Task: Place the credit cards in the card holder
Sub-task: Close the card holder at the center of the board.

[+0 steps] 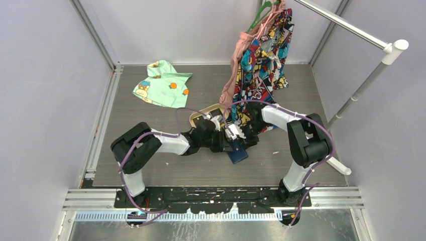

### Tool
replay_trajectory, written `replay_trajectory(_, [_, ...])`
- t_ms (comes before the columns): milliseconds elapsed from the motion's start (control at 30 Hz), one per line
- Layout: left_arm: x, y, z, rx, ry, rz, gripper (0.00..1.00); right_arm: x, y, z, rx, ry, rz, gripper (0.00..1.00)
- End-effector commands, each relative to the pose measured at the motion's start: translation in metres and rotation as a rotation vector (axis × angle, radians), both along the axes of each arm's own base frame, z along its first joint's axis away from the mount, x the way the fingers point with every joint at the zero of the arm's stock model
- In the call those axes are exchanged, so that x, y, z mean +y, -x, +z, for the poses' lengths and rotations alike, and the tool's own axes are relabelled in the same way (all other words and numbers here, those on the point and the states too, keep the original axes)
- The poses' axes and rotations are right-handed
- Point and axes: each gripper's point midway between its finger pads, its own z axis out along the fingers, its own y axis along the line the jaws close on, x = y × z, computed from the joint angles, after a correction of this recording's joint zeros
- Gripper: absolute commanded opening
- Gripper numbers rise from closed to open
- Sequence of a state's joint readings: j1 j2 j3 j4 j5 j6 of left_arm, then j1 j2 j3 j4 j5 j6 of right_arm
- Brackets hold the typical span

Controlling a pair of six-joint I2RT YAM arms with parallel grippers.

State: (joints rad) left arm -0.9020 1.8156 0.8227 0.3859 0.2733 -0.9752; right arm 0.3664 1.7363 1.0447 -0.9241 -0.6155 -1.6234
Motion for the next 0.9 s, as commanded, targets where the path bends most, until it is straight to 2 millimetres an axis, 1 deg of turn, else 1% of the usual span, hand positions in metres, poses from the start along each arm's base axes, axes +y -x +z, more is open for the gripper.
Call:
replay_trajectory(0, [0.004, 0.004, 0.001, -0.012, -0.033, -0.022, 0.16, 0.018, -0.008, 0.026, -0.014, -0.098, -0.114, 0.28])
replay_trajectory(67, [0.006, 0.004, -0.002, -0.009, -0.049, -0.022, 0.15, 0.015, -0.011, 0.030, 0.005, -0.110, -0.202, 0.27])
replay_trajectory(200, [0.008, 0.006, -0.007, 0.008, -0.071, -0.020, 0.13, 0.006, -0.025, 0.038, 0.046, -0.125, -0.417, 0.27])
replay_trajectory(333, [0.007, 0.005, -0.011, 0.021, -0.083, -0.024, 0.13, -0.004, -0.023, 0.032, 0.083, -0.075, -0.494, 0.27])
replay_trajectory(433, [0.005, 0.004, -0.010, 0.018, -0.082, -0.026, 0.13, -0.009, -0.026, 0.030, 0.105, -0.048, -0.565, 0.27])
replay_trajectory(567, [0.002, 0.003, -0.009, 0.015, -0.080, -0.035, 0.13, -0.007, -0.030, 0.031, 0.176, -0.020, -0.654, 0.27])
replay_trajectory(633, [-0.001, 0.001, -0.003, 0.000, -0.058, -0.038, 0.13, -0.005, -0.029, 0.032, 0.217, -0.015, -0.680, 0.27])
replay_trajectory(700, [-0.006, 0.001, 0.009, -0.023, -0.018, -0.048, 0.13, -0.004, -0.025, 0.031, 0.243, -0.009, -0.679, 0.27])
replay_trajectory(767, [-0.009, 0.000, 0.026, -0.069, 0.019, -0.060, 0.14, -0.003, -0.022, 0.031, 0.257, -0.012, -0.678, 0.28])
replay_trajectory(867, [-0.010, -0.001, 0.048, -0.138, 0.055, -0.073, 0.15, -0.003, -0.016, 0.033, 0.235, -0.042, -0.610, 0.28])
